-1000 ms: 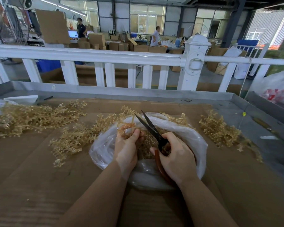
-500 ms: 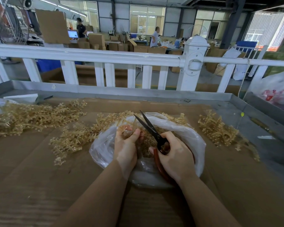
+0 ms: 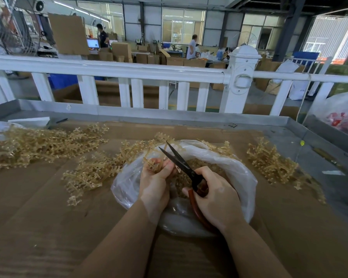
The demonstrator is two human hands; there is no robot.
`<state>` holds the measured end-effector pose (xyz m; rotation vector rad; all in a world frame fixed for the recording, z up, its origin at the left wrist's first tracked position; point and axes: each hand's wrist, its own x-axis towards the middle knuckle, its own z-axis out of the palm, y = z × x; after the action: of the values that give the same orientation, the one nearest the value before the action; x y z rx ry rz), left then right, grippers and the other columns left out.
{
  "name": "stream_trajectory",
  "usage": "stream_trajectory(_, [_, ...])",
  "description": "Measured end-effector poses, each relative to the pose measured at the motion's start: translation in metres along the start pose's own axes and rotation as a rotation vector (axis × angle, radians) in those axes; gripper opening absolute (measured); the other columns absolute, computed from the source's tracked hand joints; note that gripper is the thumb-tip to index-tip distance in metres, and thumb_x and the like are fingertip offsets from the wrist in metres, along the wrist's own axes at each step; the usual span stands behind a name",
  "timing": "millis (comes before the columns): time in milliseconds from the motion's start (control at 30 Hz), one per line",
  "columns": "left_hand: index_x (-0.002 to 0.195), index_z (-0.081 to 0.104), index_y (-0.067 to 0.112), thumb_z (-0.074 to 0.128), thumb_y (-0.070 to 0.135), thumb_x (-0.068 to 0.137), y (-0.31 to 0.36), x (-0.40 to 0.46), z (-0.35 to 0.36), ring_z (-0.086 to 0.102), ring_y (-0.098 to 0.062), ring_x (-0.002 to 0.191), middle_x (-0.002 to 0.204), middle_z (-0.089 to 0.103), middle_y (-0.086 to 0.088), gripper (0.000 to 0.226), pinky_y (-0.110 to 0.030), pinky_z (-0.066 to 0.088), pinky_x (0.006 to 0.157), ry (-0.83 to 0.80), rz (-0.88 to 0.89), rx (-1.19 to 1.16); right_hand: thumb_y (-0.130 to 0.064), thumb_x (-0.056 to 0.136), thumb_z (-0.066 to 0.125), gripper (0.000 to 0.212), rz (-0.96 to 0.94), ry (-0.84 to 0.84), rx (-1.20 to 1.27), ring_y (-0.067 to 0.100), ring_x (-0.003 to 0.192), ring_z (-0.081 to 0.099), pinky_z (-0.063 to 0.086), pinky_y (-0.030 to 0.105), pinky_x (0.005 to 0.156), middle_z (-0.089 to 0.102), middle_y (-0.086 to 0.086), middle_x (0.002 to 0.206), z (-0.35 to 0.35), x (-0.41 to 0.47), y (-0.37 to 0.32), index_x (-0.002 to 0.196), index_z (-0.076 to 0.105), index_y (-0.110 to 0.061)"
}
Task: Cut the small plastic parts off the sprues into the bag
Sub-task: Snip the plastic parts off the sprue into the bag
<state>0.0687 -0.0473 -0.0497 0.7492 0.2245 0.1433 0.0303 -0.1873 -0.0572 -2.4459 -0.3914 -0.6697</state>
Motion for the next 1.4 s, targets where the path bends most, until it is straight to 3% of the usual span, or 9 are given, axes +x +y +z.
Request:
stream_trajectory(67, [0.090, 0.054, 0.008, 0.053, -0.016, 0.085, 0.000, 0.000, 0.000, 0.065, -0.012, 0.062, 0.078, 0.063, -0.008, 0.025, -0.022, 0.055, 0.057, 0.004, 0.009, -0.018, -0.047, 0.078, 0.071, 0.039, -0.006, 0.000, -0.023, 0.006, 0.089, 0.057, 0.042, 0.016, 0.075, 0.064, -0.010, 0.094, 0.000, 0.000, -0.001, 0.109, 0.059, -0.025])
stream_trajectory(167, [0.087, 0.052, 0.010, 0.051, -0.017, 0.085, -0.001, 0.002, 0.000, 0.063, -0.008, 0.053, 0.069, 0.062, -0.004, 0.027, -0.019, 0.054, 0.053, 0.014, 0.026, -0.040, -0.048, 0.078, 0.070, 0.040, -0.011, -0.004, -0.046, 0.008, 0.088, 0.057, 0.044, 0.018, 0.074, 0.064, -0.008, 0.094, 0.001, 0.000, -0.001, 0.109, 0.058, -0.024])
stream_trajectory(433, [0.090, 0.051, 0.009, 0.053, -0.015, 0.086, -0.001, 0.001, 0.000, 0.062, -0.014, 0.066, 0.084, 0.062, -0.011, 0.024, -0.018, 0.053, 0.055, 0.030, 0.029, -0.042, -0.047, 0.079, 0.068, 0.040, -0.009, -0.002, -0.077, 0.013, 0.089, 0.057, 0.049, 0.026, 0.075, 0.063, -0.006, 0.095, 0.000, 0.000, -0.003, 0.108, 0.056, -0.022])
stream_trajectory(600, [0.088, 0.051, 0.008, 0.052, -0.017, 0.085, -0.001, 0.000, 0.000, 0.062, -0.014, 0.062, 0.079, 0.061, -0.010, 0.025, -0.018, 0.054, 0.055, 0.016, 0.024, 0.028, -0.047, 0.081, 0.066, 0.040, -0.007, -0.015, -0.080, 0.012, 0.091, 0.056, 0.047, 0.024, 0.078, 0.062, -0.007, 0.097, 0.001, 0.000, -0.002, 0.110, 0.055, -0.023])
stream_trajectory(900, [0.092, 0.054, 0.008, 0.055, -0.016, 0.084, -0.001, -0.007, 0.003, 0.061, -0.022, 0.081, 0.083, 0.062, -0.011, 0.025, -0.040, 0.049, 0.091, -0.023, 0.049, 0.111, -0.048, 0.081, 0.066, 0.039, -0.001, 0.004, -0.068, 0.010, 0.093, 0.056, 0.047, 0.022, 0.079, 0.062, -0.008, 0.099, 0.002, 0.000, 0.000, 0.110, 0.053, -0.025])
stream_trajectory(1167, [0.095, 0.059, 0.009, 0.056, -0.016, 0.082, -0.002, -0.007, 0.002, 0.065, -0.023, 0.084, 0.087, 0.066, -0.012, 0.028, -0.043, 0.051, 0.093, -0.013, 0.067, 0.195, -0.054, 0.084, 0.058, 0.040, -0.025, -0.012, -0.052, 0.007, 0.090, 0.057, 0.047, 0.020, 0.077, 0.062, -0.008, 0.097, 0.001, 0.001, 0.000, 0.110, 0.054, -0.023])
stream_trajectory(1300, [0.114, 0.055, -0.003, 0.058, -0.015, 0.082, -0.001, -0.007, 0.002, 0.061, -0.040, 0.106, 0.106, 0.062, -0.026, 0.035, -0.052, 0.046, 0.099, -0.024, 0.054, 0.195, -0.044, 0.084, 0.067, 0.039, -0.031, -0.003, -0.076, 0.009, 0.084, 0.061, 0.048, 0.018, 0.071, 0.065, -0.005, 0.092, 0.003, 0.002, 0.001, 0.110, 0.054, -0.018])
stream_trajectory(1400, [0.110, 0.056, 0.000, 0.057, -0.017, 0.081, 0.000, -0.008, 0.003, 0.060, -0.038, 0.102, 0.103, 0.061, -0.026, 0.033, -0.053, 0.045, 0.100, -0.010, 0.056, 0.196, -0.045, 0.084, 0.067, 0.041, -0.035, -0.010, -0.108, 0.009, 0.081, 0.062, 0.046, 0.017, 0.068, 0.066, -0.005, 0.091, 0.003, 0.002, 0.001, 0.112, 0.054, -0.017])
